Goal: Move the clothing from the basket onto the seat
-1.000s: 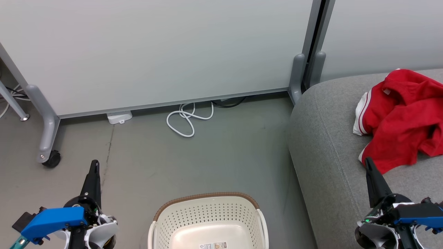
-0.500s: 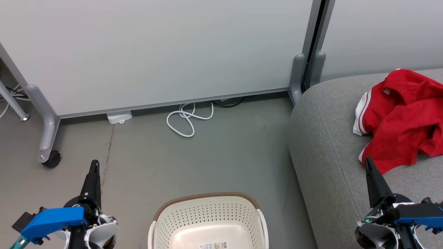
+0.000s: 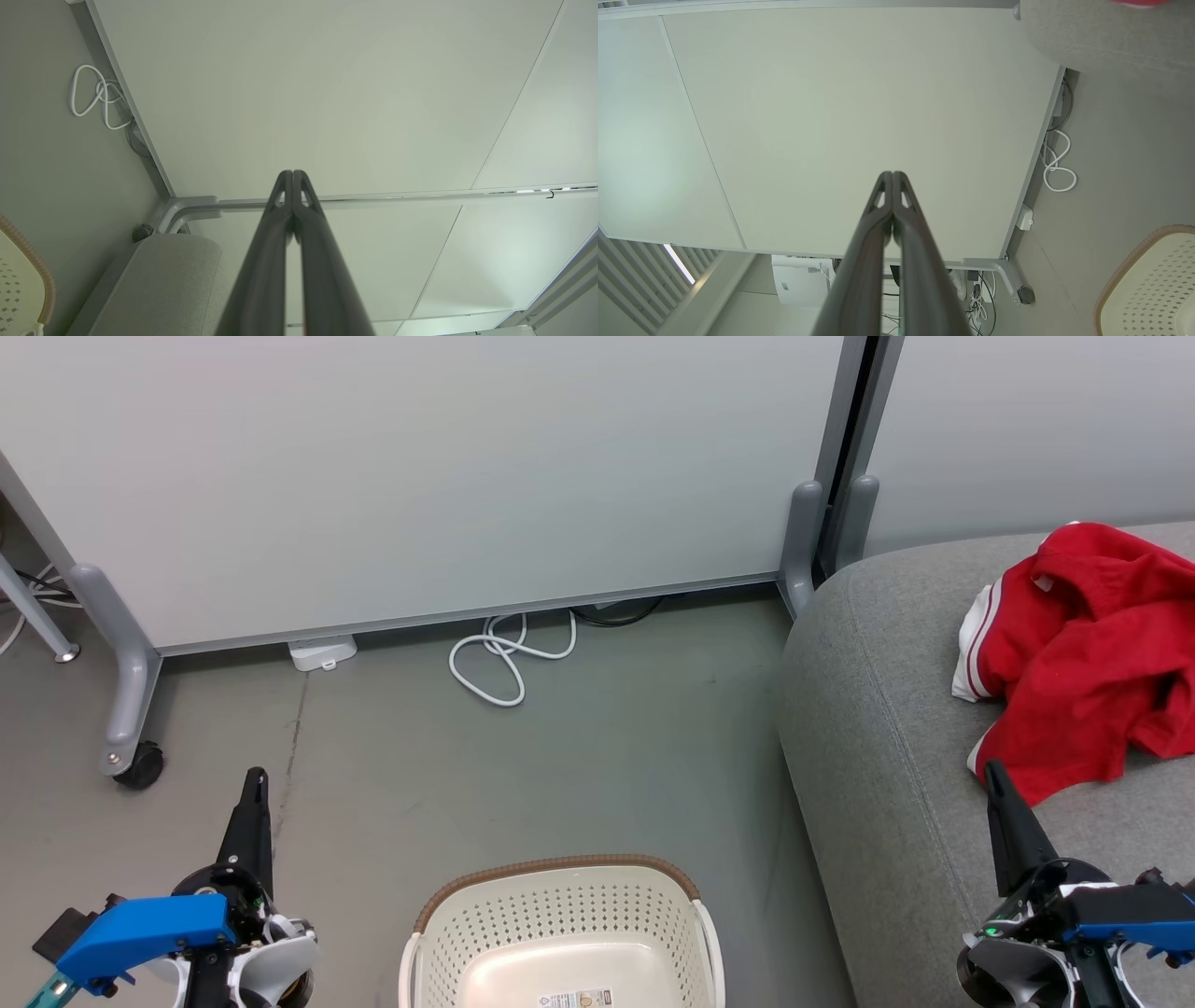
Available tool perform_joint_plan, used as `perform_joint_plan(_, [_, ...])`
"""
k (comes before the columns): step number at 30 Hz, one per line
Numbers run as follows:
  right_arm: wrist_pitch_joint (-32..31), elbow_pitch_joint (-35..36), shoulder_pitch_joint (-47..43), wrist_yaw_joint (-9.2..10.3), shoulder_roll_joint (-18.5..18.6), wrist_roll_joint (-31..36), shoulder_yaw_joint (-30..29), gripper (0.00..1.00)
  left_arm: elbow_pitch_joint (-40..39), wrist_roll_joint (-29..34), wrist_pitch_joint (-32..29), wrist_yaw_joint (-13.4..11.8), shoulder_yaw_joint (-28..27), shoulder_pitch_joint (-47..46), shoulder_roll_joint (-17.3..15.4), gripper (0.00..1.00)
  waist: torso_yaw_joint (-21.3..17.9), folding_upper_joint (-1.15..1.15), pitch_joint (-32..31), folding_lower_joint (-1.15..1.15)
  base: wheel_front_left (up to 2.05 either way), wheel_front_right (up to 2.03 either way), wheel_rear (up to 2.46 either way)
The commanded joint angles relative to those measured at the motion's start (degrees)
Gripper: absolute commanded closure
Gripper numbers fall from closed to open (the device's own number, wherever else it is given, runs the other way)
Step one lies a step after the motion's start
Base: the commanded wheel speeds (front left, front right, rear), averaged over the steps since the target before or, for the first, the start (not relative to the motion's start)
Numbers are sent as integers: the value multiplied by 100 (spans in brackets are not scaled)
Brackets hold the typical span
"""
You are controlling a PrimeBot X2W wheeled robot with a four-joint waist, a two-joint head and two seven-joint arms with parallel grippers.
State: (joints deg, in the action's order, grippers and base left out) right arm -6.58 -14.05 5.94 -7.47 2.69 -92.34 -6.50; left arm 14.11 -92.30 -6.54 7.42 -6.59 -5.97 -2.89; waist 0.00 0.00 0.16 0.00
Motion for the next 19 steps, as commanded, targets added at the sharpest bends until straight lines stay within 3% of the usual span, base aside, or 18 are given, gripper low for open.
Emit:
perform_joint_plan(1, [-13, -11, 71, -3, 36, -15, -7, 100, -4, -21, -18, 21, -10, -60, 10, 100, 0, 0, 0, 0, 0, 0, 0])
perform_joint_plan(19, [-13, -11, 71, -3, 36, -15, -7, 100, -4, -21, -18, 21, -10, -60, 10, 100, 0, 0, 0, 0, 0, 0, 0])
